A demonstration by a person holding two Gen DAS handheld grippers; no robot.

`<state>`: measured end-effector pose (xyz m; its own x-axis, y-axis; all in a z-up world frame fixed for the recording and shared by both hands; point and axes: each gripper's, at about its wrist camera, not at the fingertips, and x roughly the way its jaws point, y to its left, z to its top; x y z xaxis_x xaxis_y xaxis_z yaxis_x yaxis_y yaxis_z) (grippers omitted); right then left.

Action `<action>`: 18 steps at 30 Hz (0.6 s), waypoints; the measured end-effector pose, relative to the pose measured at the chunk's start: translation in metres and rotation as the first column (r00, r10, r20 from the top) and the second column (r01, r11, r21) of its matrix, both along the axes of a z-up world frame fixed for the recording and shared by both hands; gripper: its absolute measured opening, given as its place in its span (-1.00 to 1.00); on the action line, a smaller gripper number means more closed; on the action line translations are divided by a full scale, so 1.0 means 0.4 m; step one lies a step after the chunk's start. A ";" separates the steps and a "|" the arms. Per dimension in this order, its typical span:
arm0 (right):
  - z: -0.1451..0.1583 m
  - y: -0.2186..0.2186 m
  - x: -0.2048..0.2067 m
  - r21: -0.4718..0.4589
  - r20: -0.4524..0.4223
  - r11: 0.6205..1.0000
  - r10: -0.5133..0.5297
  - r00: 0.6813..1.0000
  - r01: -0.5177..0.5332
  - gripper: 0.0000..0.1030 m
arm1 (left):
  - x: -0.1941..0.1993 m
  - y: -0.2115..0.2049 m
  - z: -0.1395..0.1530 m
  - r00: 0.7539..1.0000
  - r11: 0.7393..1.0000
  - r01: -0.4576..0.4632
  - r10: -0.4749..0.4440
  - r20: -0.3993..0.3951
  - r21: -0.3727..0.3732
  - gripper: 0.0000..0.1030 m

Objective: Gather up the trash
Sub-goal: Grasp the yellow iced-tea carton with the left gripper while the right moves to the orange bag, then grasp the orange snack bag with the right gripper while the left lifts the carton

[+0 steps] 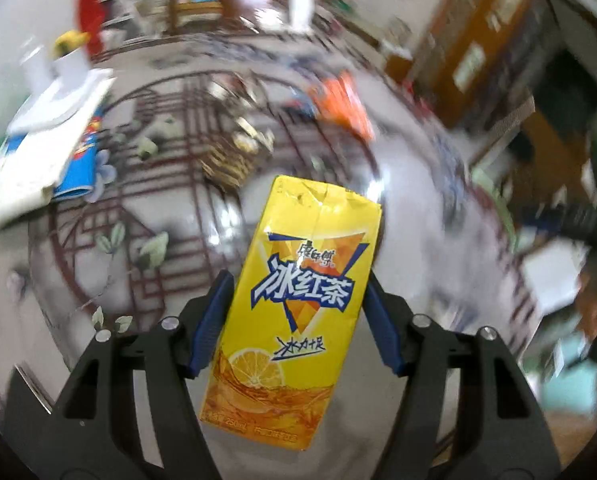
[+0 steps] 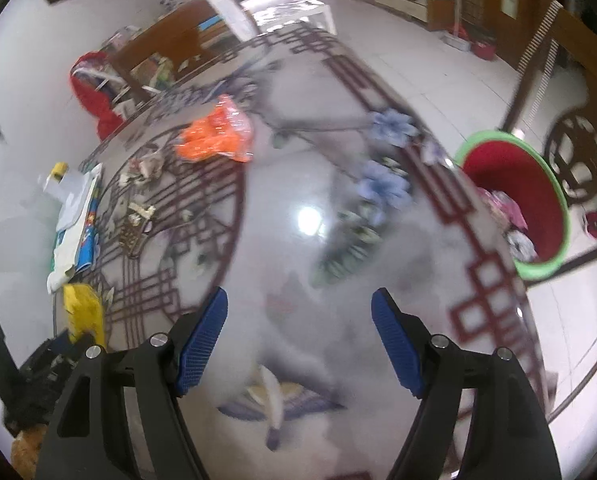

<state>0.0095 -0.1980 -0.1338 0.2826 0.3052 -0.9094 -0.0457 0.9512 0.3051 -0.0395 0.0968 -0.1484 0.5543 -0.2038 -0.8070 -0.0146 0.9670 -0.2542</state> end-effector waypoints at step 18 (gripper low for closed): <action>-0.121 0.450 0.408 -0.381 -0.020 0.602 0.754 0.657 -0.702 0.60 | 0.043 0.123 -0.042 0.990 0.988 -0.138 0.135 -0.048 -0.073 0.21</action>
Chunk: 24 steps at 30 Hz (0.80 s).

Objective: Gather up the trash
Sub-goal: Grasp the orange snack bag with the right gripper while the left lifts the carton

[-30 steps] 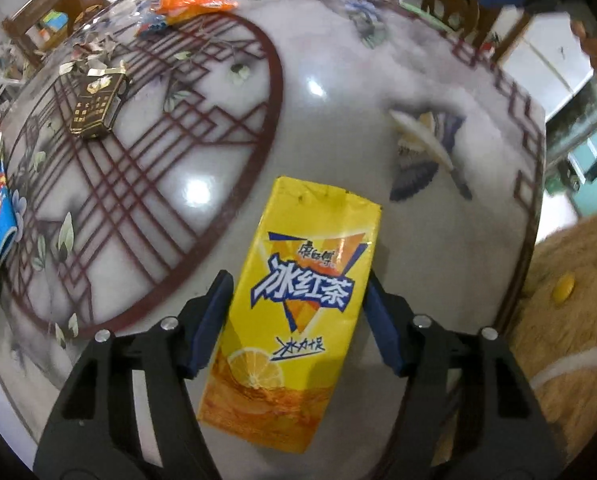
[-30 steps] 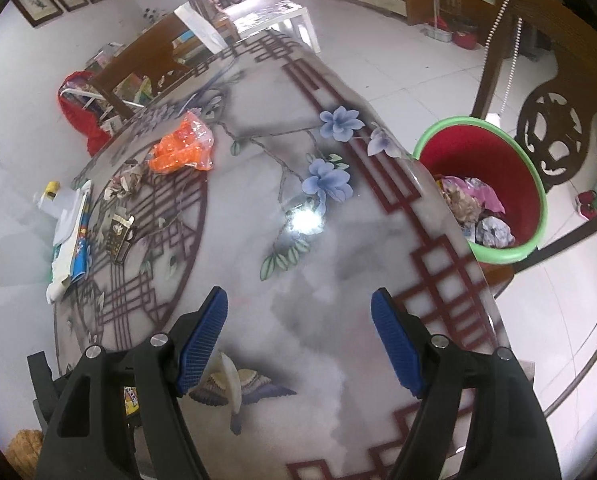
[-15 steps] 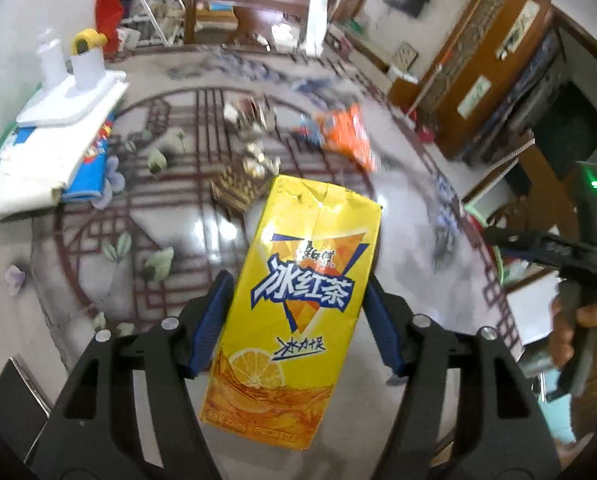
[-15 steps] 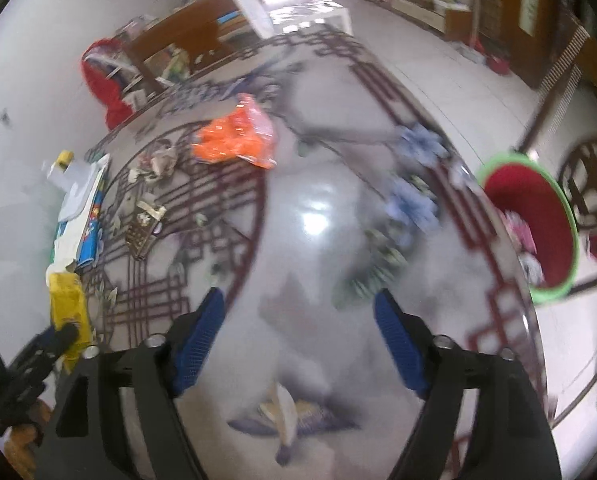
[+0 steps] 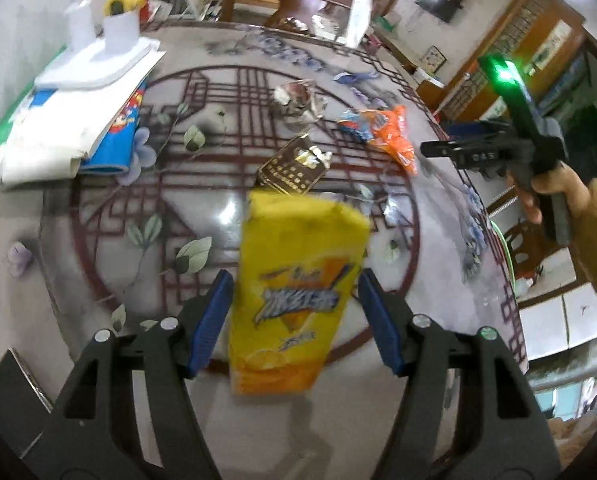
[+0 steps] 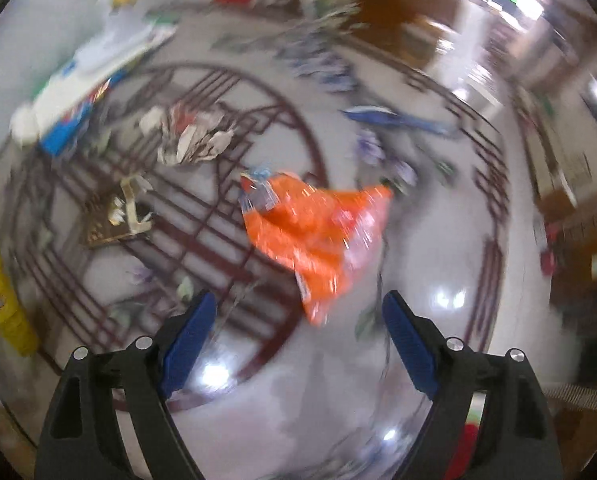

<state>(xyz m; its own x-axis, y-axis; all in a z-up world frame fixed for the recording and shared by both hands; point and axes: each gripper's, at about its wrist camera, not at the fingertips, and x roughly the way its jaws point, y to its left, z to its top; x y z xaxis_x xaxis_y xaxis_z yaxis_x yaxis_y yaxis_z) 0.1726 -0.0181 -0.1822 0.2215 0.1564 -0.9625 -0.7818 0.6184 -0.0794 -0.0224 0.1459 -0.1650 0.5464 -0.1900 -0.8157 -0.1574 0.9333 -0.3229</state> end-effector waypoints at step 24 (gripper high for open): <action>-0.032 -0.057 0.020 0.171 -0.226 0.975 -0.099 0.969 0.140 -0.24 | 0.112 -0.013 -0.105 0.996 1.000 -0.029 0.028 -0.086 -0.008 0.36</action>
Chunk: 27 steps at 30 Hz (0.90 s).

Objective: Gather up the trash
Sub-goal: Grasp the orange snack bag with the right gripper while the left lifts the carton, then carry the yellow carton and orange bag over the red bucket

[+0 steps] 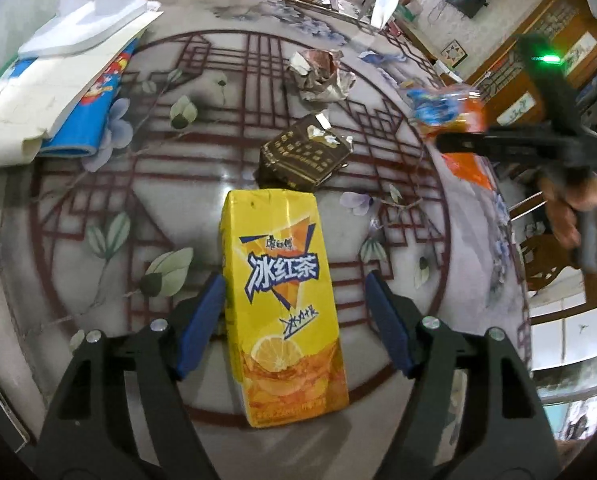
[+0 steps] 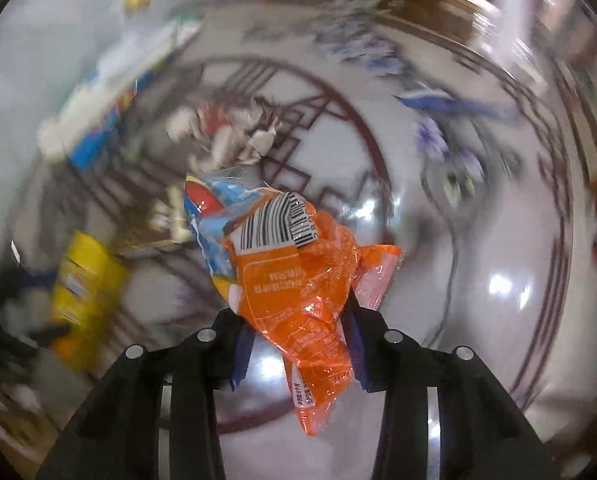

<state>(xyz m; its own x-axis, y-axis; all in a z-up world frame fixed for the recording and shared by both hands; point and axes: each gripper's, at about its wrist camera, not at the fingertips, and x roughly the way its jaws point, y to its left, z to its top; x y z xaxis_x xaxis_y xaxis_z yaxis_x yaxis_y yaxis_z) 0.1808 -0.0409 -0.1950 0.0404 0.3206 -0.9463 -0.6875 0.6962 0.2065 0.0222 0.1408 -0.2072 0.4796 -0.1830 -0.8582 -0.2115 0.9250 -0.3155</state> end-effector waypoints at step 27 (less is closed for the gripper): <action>0.253 -0.246 -0.367 0.276 0.066 0.815 -0.545 0.836 0.509 -0.22 | -0.039 -0.126 0.290 0.953 0.982 0.004 -0.062 0.297 0.189 0.07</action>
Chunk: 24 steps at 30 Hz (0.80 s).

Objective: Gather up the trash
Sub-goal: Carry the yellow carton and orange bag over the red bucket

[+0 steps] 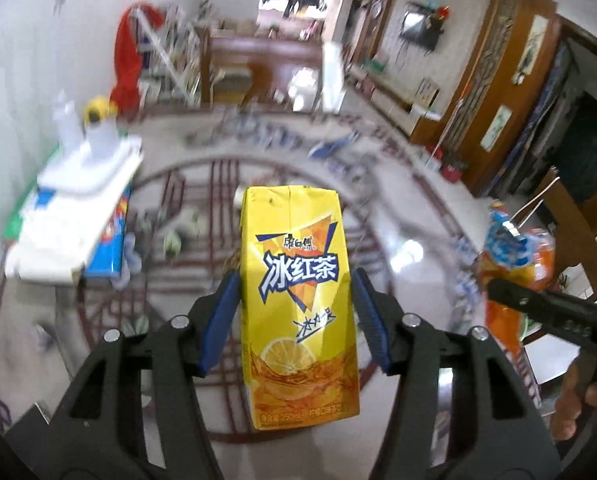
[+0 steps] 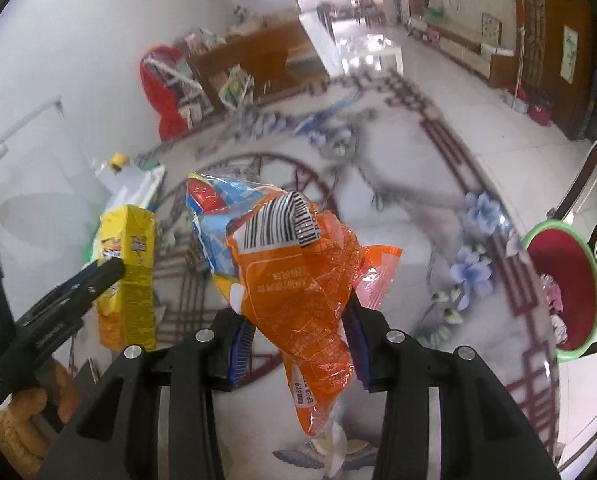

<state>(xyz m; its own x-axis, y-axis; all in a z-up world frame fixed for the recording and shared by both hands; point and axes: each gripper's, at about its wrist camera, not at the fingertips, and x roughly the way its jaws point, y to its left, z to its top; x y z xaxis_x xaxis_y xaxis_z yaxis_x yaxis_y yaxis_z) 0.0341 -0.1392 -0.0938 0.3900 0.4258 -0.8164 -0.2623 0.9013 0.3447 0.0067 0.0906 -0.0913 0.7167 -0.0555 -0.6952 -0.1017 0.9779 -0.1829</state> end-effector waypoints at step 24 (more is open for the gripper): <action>0.050 -0.206 -0.012 0.028 0.042 0.996 -0.083 0.996 0.082 -0.21 | 0.019 -0.210 0.109 0.993 0.997 0.077 -0.079 0.088 0.022 0.07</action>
<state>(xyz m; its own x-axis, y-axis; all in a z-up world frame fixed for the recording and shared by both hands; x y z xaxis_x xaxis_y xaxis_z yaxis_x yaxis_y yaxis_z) 0.0291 -0.2216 -0.0739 0.4594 0.4118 -0.7870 -0.2022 0.9113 0.3588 0.0144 0.0065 -0.0477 0.7698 -0.1014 -0.6302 -0.0092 0.9854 -0.1697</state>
